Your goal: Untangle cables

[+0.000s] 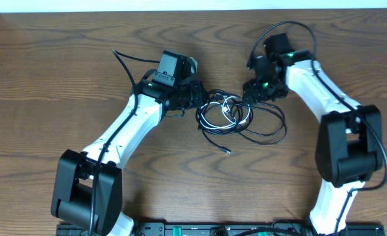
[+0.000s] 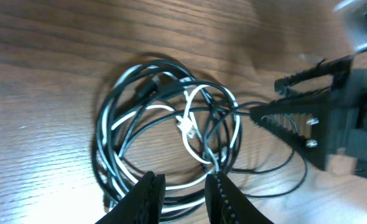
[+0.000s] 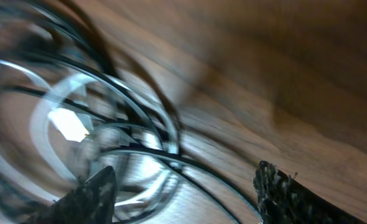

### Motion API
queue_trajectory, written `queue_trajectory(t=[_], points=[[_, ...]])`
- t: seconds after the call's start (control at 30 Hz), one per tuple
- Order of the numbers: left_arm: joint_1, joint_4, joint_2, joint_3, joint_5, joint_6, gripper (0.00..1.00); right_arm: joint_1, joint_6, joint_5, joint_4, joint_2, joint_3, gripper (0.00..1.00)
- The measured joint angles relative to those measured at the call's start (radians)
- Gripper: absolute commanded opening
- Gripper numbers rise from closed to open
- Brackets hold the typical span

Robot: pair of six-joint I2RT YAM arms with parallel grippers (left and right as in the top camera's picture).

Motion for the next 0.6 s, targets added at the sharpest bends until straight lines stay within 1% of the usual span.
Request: queue_trajectory(t=[0.13, 0.2, 0.47, 0.57, 0.6], points=[[0.000, -0.003, 0.000, 0.000, -0.019, 0.000, 0.29, -0.005, -0.090, 0.106, -0.051, 0.071, 0.002, 0.63], [0.000, -0.004, 0.000, 0.000, -0.026, 0.000, 0.29, -0.011, -0.118, 0.121, -0.064, 0.071, 0.002, 0.63], [0.000, -0.004, 0.000, 0.000, -0.033, 0.000, 0.29, -0.027, -0.179, 0.116, -0.050, 0.066, -0.015, 0.55], [0.000, -0.004, 0.000, 0.000, -0.033, 0.000, 0.30, -0.026, -0.193, 0.119, 0.010, 0.039, -0.071, 0.38], [0.000, -0.005, 0.000, 0.000, -0.033, 0.000, 0.30, -0.026, -0.196, 0.121, 0.032, 0.028, -0.090, 0.27]])
